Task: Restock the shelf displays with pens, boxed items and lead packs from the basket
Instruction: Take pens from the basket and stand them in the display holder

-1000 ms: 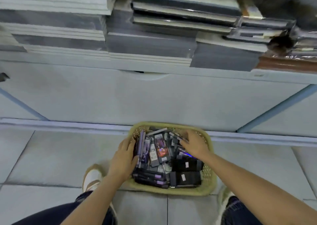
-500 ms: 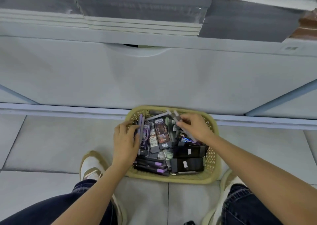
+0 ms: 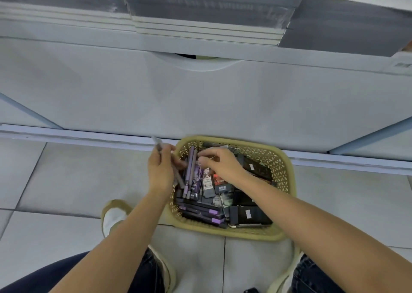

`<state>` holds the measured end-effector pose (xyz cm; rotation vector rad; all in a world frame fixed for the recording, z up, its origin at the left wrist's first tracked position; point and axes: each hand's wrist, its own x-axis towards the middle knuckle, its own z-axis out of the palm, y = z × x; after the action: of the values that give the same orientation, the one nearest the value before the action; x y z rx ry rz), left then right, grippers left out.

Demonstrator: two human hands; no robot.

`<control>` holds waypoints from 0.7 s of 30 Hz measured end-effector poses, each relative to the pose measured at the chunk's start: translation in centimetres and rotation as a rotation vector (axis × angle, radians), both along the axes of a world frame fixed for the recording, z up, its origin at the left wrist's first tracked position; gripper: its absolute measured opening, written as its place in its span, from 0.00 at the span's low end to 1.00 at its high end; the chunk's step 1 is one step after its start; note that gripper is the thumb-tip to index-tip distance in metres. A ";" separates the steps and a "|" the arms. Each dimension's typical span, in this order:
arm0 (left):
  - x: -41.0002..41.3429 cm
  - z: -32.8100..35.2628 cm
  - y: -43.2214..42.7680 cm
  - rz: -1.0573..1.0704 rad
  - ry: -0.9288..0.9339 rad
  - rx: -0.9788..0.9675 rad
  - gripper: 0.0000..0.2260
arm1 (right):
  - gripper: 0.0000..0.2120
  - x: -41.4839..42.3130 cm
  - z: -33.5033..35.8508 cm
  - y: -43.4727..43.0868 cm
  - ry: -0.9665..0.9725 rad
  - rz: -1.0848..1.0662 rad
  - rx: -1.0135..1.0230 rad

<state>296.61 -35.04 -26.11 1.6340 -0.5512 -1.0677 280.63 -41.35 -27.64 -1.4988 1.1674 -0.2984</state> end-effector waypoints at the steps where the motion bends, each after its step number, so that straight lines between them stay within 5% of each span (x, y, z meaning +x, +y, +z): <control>1: 0.7 -0.2 0.1 0.023 -0.012 0.022 0.10 | 0.15 0.2 -0.5 -0.1 0.030 -0.042 0.005; 5: 2.1 -1.6 1.4 -0.077 -0.008 0.195 0.10 | 0.19 2.4 -2.4 -0.2 0.166 -0.009 0.007; 12: 2.8 -2.1 2.0 -0.161 0.044 0.204 0.10 | 0.17 6.5 -4.5 -0.9 0.243 -0.079 0.025; 21: 2.6 -2.1 1.8 -0.159 0.005 0.210 0.10 | 0.18 5.3 -4.4 -0.5 0.013 -0.194 0.047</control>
<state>299.22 -33.24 -28.25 1.7914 -0.5888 -1.2820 285.95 -41.82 -32.00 -1.3507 1.3244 -0.3896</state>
